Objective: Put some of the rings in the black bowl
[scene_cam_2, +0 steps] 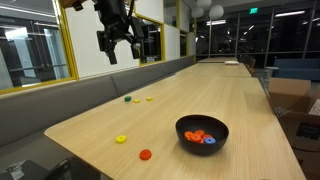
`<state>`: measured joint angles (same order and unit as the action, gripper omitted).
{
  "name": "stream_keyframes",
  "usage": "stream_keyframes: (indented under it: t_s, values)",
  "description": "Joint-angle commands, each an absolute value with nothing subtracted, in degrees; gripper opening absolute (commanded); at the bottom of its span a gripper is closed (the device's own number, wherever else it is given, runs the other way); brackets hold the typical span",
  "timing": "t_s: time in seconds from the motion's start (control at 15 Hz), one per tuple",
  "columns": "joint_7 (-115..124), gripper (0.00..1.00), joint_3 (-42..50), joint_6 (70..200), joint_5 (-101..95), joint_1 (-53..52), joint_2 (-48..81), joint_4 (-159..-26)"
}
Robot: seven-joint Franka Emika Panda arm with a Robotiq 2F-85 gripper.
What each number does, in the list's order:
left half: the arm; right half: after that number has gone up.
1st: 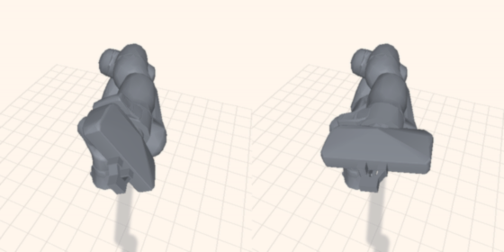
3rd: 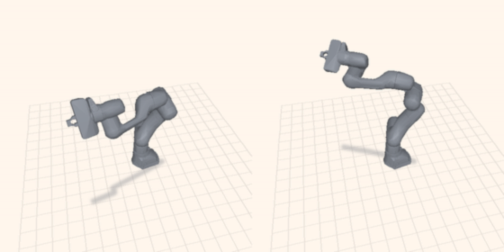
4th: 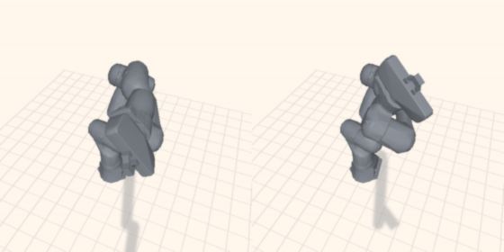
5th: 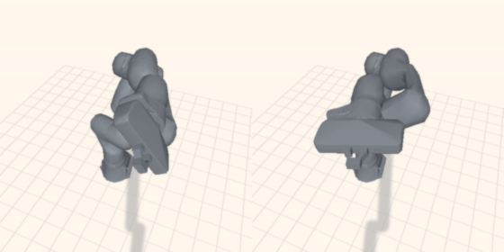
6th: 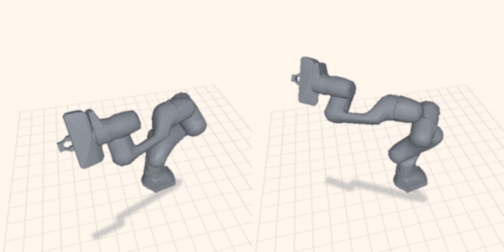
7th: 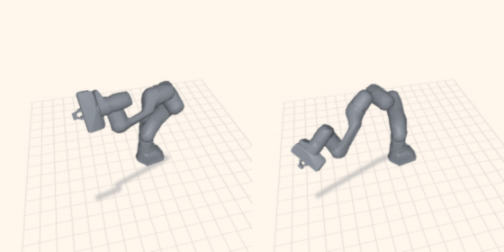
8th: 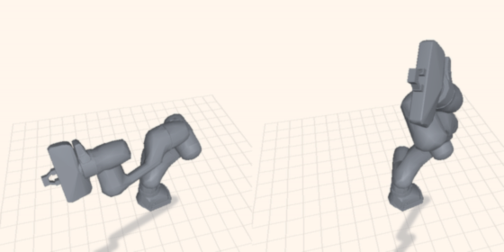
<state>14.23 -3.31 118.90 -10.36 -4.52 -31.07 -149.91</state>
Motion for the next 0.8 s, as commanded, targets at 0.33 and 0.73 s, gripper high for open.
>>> stream_keyframes:
  t_s: [0.33,0.73]
  values:
    - [13.90,1.00,-4.62,125.80,-7.34,-2.05,-34.55,-153.47]
    - [13.94,1.00,-4.87,125.72,-7.41,-2.06,-34.01,-153.50]
